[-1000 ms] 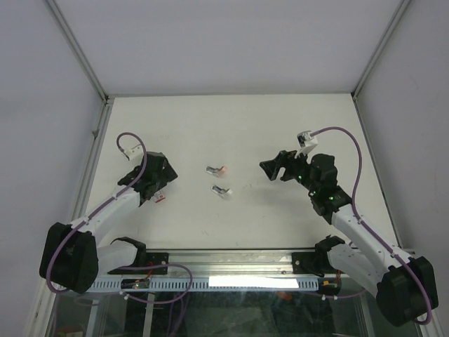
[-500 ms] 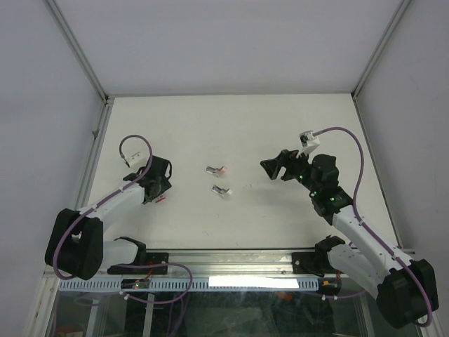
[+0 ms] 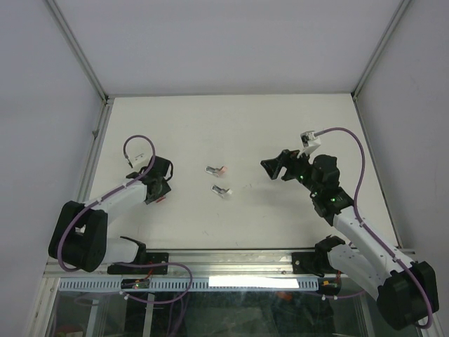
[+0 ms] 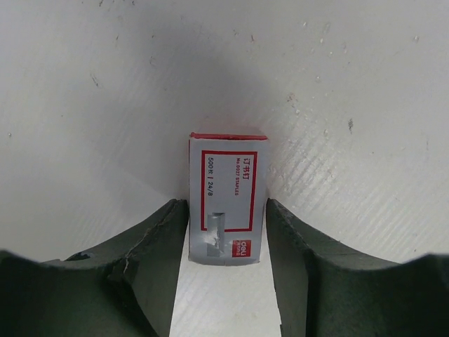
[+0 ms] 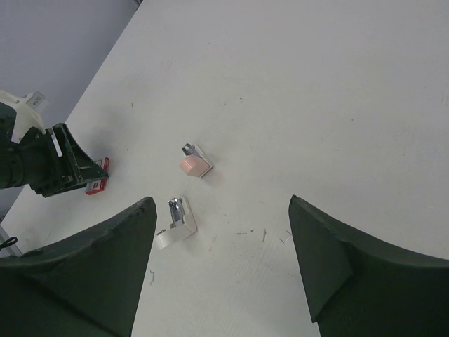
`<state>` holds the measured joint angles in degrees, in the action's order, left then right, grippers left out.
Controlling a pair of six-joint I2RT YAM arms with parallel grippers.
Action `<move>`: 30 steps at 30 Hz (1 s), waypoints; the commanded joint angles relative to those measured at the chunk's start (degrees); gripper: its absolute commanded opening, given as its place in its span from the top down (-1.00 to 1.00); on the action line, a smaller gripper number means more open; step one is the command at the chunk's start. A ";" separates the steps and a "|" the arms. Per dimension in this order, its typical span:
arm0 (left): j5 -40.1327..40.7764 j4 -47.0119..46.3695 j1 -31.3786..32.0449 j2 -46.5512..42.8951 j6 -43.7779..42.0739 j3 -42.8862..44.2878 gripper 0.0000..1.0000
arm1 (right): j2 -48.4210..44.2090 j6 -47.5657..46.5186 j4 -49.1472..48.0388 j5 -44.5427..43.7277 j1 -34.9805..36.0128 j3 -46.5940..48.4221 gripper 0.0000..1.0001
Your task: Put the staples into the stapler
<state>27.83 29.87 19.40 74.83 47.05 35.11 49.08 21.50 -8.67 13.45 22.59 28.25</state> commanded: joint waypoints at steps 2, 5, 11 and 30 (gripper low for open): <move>-1.85 -2.51 -0.71 1.83 -2.23 0.30 0.00 | -1.88 0.56 -1.15 -0.67 -0.31 -0.10 -0.58; -2.47 -2.66 -0.89 3.14 -2.86 0.51 0.01 | -2.01 0.61 -1.13 -0.67 -0.28 -0.11 -0.57; -5.46 -3.54 -0.83 3.19 -6.11 1.04 0.23 | -2.06 0.56 -1.01 0.00 -0.31 0.11 -0.57; -25.75 -11.21 24.97 -3.07 -30.85 9.91 0.27 | 10.74 7.68 13.34 18.61 -0.31 13.65 -0.51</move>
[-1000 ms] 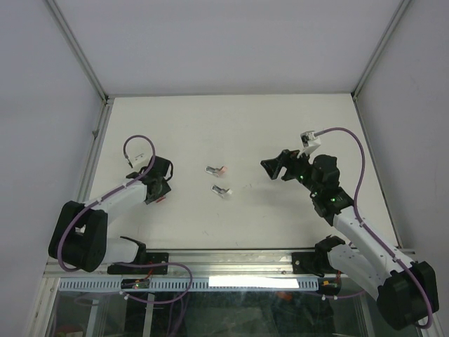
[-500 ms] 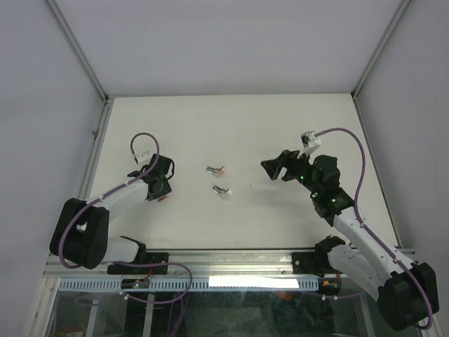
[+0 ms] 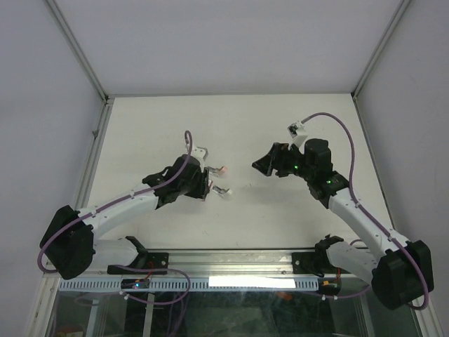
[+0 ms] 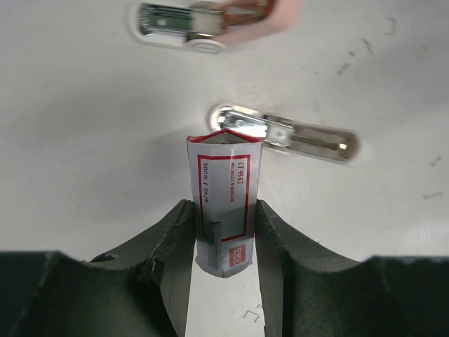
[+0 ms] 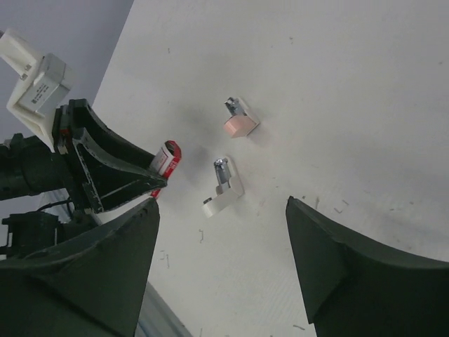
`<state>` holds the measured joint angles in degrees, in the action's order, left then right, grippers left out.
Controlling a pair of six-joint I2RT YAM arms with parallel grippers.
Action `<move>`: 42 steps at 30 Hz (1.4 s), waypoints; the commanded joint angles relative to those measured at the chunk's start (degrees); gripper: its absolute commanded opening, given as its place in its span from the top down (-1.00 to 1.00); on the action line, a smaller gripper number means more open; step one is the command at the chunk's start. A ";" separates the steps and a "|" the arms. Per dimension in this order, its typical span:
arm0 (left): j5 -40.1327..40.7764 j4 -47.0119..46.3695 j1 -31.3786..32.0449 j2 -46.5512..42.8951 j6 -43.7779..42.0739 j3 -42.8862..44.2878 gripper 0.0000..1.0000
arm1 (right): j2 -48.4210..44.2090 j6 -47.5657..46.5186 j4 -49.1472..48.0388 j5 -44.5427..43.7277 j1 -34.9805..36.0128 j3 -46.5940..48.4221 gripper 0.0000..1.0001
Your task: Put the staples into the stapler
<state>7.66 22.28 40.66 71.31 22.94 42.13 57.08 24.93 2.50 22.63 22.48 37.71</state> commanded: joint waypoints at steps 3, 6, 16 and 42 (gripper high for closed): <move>-8.58 -4.89 6.77 1.14 -8.56 3.44 0.28 | 4.06 4.82 0.74 11.89 -0.19 3.67 -0.44; -10.50 -6.06 10.06 1.43 -10.02 4.02 0.28 | 5.47 4.25 1.95 13.22 -0.16 3.68 -0.32; -7.89 -6.53 20.32 4.28 -15.76 8.99 0.29 | 10.19 4.34 4.33 24.75 0.22 1.97 0.15; -4.56 -8.53 24.70 4.96 -19.06 11.27 0.31 | 12.13 2.91 6.44 30.09 2.56 -2.27 0.43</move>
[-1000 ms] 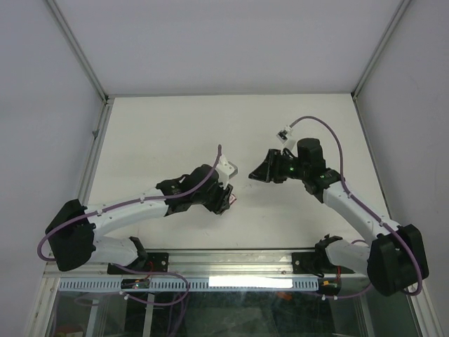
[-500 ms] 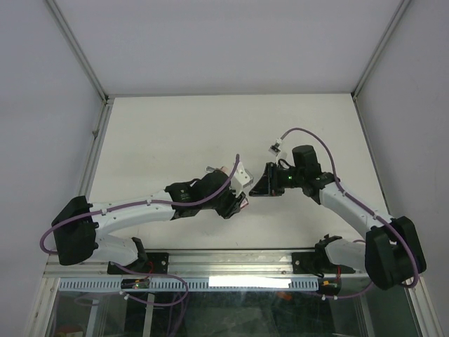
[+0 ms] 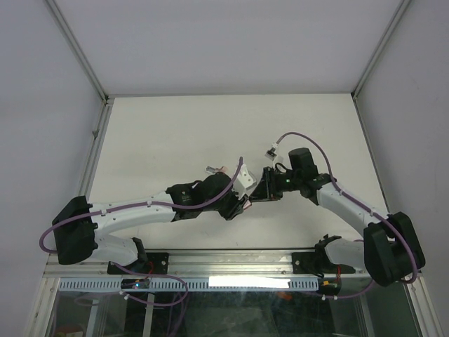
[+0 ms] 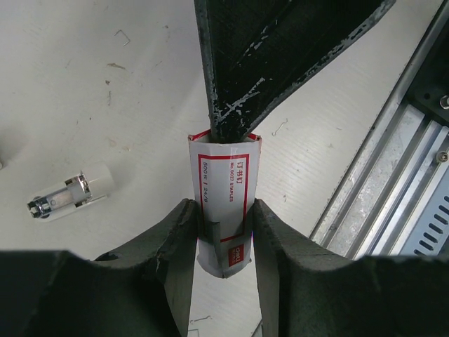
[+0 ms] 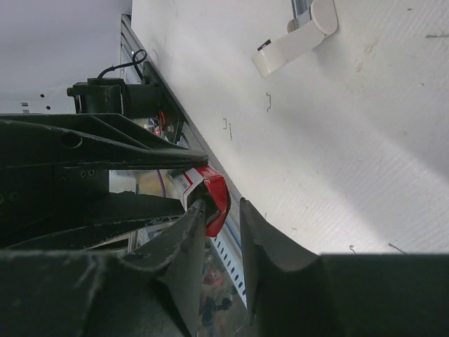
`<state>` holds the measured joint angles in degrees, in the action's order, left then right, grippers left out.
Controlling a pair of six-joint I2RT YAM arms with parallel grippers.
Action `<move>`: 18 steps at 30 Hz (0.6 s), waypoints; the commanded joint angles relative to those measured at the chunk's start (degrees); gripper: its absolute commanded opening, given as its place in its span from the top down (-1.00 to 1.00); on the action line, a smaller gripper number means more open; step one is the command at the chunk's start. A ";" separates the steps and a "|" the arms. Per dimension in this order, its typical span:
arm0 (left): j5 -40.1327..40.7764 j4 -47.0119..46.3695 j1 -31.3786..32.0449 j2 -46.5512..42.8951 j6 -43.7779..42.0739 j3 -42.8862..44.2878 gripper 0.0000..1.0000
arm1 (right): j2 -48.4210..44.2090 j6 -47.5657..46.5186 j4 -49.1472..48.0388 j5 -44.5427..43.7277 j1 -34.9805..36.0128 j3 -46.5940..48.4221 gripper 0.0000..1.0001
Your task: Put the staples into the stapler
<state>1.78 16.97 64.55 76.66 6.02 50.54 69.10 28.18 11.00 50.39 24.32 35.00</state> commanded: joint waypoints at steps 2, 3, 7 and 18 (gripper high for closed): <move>1.62 -3.23 0.98 -0.28 -2.34 3.05 0.32 | 0.23 -0.12 -2.63 3.14 0.94 0.34 0.44; 1.72 -3.26 1.01 -0.20 -2.41 3.15 0.32 | 0.44 -0.13 -2.85 3.60 1.10 0.33 0.43; 2.23 -3.35 1.10 0.16 -2.75 3.36 0.32 | 1.24 -0.54 -3.05 5.06 1.73 0.50 0.56; 2.72 -2.62 1.10 0.31 -2.77 1.49 0.23 | 1.26 -3.12 -0.92 -1.42 1.97 1.53 1.00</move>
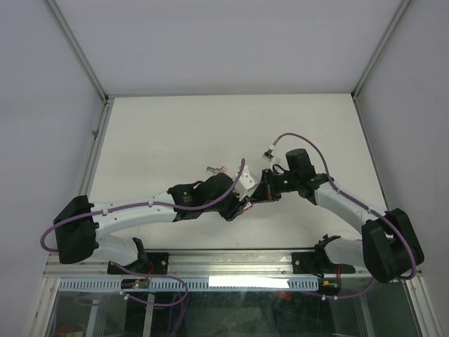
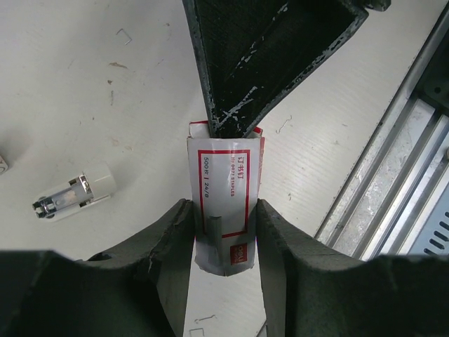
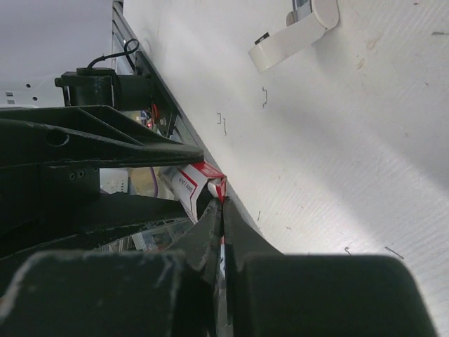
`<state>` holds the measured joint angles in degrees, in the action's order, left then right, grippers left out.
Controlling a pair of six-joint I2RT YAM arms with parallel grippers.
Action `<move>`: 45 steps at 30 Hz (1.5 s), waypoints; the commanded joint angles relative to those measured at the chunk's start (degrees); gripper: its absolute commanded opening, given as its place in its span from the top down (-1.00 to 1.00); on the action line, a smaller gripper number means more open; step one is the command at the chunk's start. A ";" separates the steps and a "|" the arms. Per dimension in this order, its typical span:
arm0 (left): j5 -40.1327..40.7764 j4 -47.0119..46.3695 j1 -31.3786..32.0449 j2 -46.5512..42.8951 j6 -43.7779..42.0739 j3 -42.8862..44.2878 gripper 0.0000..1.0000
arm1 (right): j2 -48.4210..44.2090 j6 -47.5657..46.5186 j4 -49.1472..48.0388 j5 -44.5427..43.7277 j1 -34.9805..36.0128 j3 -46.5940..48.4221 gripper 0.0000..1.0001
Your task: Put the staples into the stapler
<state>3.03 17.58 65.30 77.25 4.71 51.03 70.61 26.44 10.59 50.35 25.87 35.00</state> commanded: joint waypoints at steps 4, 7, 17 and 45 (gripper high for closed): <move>1.76 -1.97 0.36 0.26 -1.41 0.29 0.23 | 0.30 -2.46 -0.15 -3.65 -0.55 1.83 1.00; 1.98 -1.10 0.36 1.00 -1.39 -0.12 0.23 | 0.85 -3.22 -0.09 -5.04 -0.95 1.79 1.00; 1.78 -0.34 0.36 6.01 0.41 -0.38 0.08 | 3.84 -6.00 -3.02 -6.90 -1.12 -1.08 1.00; 5.33 -10.02 0.27 10.65 -0.50 -3.19 -0.46 | 11.83 -6.88 -7.61 -14.92 -1.21 -3.11 1.00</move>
<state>6.57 15.14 65.30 87.18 6.42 46.98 82.41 20.43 6.13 33.54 24.93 32.01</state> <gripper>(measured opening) 0.722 0.007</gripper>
